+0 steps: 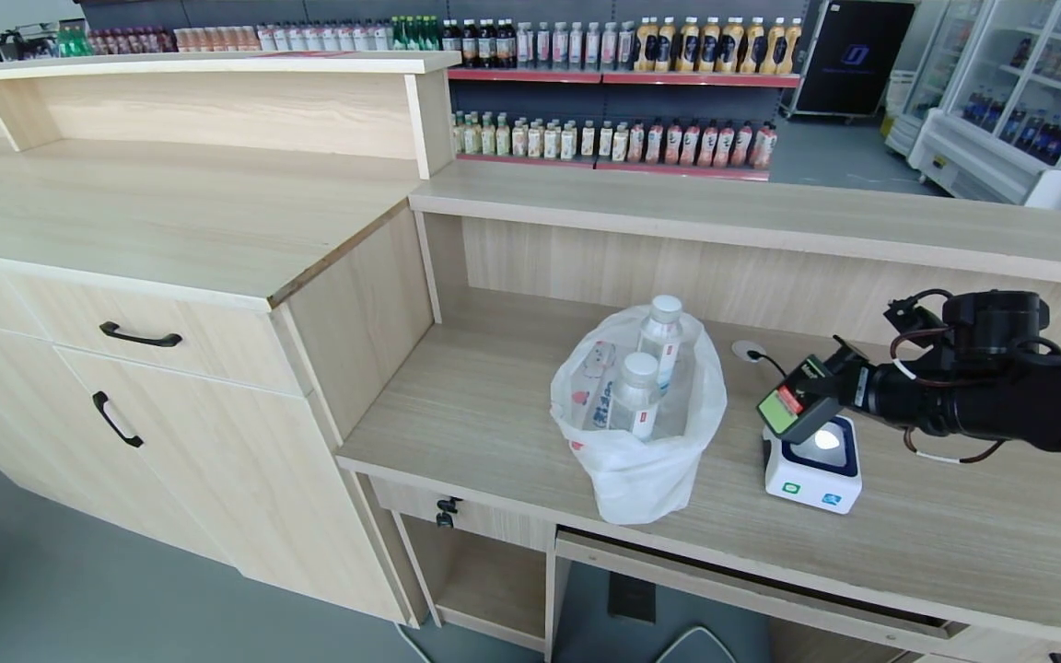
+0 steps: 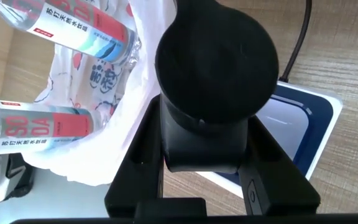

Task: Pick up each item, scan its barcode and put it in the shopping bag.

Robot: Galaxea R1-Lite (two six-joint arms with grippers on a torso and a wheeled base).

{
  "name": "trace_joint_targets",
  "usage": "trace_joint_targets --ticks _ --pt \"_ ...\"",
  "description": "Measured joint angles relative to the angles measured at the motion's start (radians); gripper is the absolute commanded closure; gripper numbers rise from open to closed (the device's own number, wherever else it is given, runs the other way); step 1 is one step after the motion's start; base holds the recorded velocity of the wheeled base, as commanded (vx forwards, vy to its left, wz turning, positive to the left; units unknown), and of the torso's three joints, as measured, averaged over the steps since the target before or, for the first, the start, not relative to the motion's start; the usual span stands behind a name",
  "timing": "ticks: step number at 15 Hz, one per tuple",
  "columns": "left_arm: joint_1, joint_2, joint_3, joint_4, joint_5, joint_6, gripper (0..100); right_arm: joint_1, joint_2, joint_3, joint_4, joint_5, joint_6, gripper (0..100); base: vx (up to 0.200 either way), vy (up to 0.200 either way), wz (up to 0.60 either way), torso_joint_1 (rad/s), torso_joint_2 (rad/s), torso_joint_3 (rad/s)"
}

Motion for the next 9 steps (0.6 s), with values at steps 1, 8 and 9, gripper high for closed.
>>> trace_joint_targets --ticks 1,8,9 --pt "0.0 0.0 0.0 0.0 0.0 0.0 0 0.003 0.001 0.002 0.0 0.0 0.0 100 0.0 0.0 0.0 0.0 0.0 0.0" --pt "0.0 0.0 0.0 0.0 0.0 0.0 0 0.006 -0.017 0.011 -0.042 -0.004 -0.077 100 0.0 0.0 0.0 0.0 0.0 0.0" --pt "0.0 0.0 0.0 0.0 0.0 0.0 0 0.006 -0.036 0.02 -0.074 -0.004 -0.186 100 0.0 0.0 0.0 0.0 0.0 0.0"
